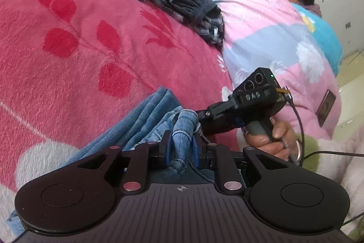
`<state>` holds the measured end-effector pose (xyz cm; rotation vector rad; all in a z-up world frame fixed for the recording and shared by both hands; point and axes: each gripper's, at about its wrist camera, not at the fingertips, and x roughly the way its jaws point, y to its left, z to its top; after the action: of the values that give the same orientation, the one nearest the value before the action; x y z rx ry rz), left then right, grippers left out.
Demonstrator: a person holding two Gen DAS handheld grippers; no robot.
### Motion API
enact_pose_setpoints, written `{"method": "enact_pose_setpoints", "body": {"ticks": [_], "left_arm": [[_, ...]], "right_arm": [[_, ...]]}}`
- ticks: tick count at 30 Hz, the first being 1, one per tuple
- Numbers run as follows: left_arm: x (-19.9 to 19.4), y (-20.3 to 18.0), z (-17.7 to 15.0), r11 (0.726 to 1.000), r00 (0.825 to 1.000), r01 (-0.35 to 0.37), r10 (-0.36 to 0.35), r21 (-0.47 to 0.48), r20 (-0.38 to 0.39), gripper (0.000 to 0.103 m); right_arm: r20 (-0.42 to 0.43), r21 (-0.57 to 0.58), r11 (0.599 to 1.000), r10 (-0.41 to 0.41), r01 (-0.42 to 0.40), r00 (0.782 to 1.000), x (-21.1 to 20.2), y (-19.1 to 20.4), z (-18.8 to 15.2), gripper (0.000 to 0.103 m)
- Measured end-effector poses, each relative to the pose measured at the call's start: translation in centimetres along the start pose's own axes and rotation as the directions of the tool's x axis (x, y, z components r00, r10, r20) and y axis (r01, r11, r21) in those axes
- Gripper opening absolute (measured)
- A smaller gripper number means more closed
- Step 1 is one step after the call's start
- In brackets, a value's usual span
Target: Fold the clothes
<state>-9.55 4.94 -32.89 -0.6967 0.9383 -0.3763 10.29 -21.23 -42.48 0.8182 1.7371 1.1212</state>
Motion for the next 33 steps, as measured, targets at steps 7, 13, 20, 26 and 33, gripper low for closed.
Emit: {"method": "enact_pose_setpoints", "body": {"ticks": [7,13,20,26,33], "left_arm": [[0.3,-0.6,-0.3,0.999,1.0,-0.029,0.029,0.046,0.0,0.019],[0.7,-1.3,-0.8,0.993,0.998,-0.069,0.068,0.093,0.011,0.02],[1.1,-2.5,-1.6,0.977,0.991,-0.133,0.128,0.164,0.045,0.024],[1.7,-4.6,-3.3,0.938,0.961,-0.266,0.24,0.222,0.137,0.048],[-3.5,-4.4,-6.0,0.942,0.894,-0.336,0.324,-0.017,0.31,0.055]], "right_arm": [[-0.001,0.081,0.996,0.024,-0.024,1.0,-0.3,-0.6,-0.4,0.023],[0.02,0.133,0.983,0.127,-0.129,0.992,-0.5,-0.9,-0.6,0.064],[-0.015,-0.066,0.996,-0.06,0.059,0.998,1.0,2.7,-1.1,0.065],[-0.018,-0.228,0.949,-0.228,0.218,0.974,2.5,5.6,-1.9,0.045],[-0.006,-0.286,0.924,-0.268,0.255,0.964,2.7,6.4,-1.8,0.032]]}}
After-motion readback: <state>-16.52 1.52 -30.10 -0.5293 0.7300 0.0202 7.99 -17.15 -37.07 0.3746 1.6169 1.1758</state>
